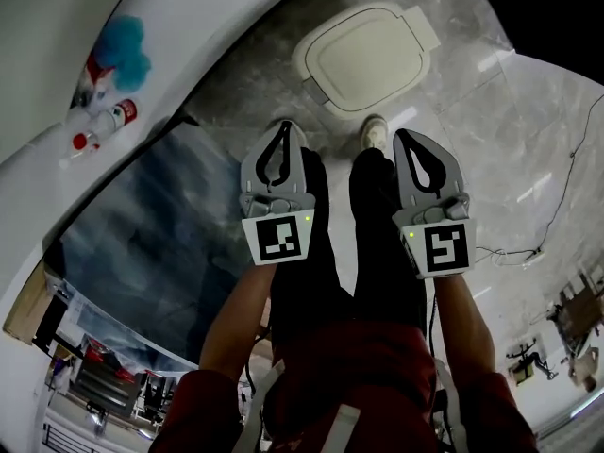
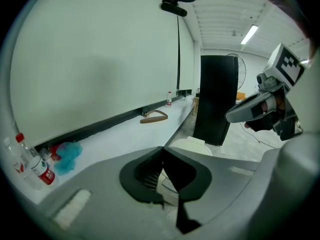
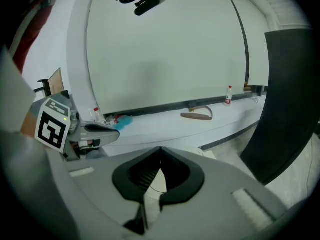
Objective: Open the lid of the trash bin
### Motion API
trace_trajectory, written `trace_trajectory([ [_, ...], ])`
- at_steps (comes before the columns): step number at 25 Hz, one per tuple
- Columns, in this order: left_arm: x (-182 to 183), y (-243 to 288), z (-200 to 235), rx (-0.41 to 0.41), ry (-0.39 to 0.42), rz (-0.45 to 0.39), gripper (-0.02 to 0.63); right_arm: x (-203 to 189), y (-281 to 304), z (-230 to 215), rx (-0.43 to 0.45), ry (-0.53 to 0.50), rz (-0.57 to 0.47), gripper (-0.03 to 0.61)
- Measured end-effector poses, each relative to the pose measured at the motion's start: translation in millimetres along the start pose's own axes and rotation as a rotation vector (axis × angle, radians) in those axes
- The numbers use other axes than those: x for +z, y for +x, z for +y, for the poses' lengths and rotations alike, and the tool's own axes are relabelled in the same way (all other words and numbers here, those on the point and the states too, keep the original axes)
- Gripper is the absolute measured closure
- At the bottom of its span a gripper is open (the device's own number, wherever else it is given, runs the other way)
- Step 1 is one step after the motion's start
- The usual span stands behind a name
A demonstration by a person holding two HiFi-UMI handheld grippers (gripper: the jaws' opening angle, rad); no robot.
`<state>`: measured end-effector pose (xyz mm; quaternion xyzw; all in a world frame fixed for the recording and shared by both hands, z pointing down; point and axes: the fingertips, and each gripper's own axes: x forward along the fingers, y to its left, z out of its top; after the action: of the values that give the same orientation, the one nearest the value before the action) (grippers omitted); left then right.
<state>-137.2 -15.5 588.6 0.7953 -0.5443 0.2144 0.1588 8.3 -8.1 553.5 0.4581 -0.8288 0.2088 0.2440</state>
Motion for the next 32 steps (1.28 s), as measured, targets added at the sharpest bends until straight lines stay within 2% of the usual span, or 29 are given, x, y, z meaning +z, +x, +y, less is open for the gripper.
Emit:
trace_trajectory([
  [7,-34.4,26.4,-6.2,-0.041,0.000,0.035,0.609,-36.3,16.5,5.4,0.033,0.009,0.062,0.578],
  [11,-51.3,42.6,-8.7,-0.045,0.026,0.055,0.609,-47.8,16.9,3.6,0.037,0.016,0.085,0.578],
  [17,-85.7,68.4,-12.4,-0.051,0.020,0.113,0.609,-61.3,21.7,0.0,0.038,0.022,0.109,0.577],
  [23,-131.8,92.3,-21.6,-0.067,0.046,0.215,0.609,-66.9,27.8,-0.4,0.040,0.029,0.107,0.578],
  [29,-146.9,109.2,-32.5,-0.100,0.094,0.247,0.609,-77.5,30.4,-1.3,0.053,0.024,0.128,0.577],
  [32,-154.7,114.3,-32.1,-0.091,0.131,0.284,0.609,-80.0,29.6,-2.6,0.052,0.019,0.135,0.577],
])
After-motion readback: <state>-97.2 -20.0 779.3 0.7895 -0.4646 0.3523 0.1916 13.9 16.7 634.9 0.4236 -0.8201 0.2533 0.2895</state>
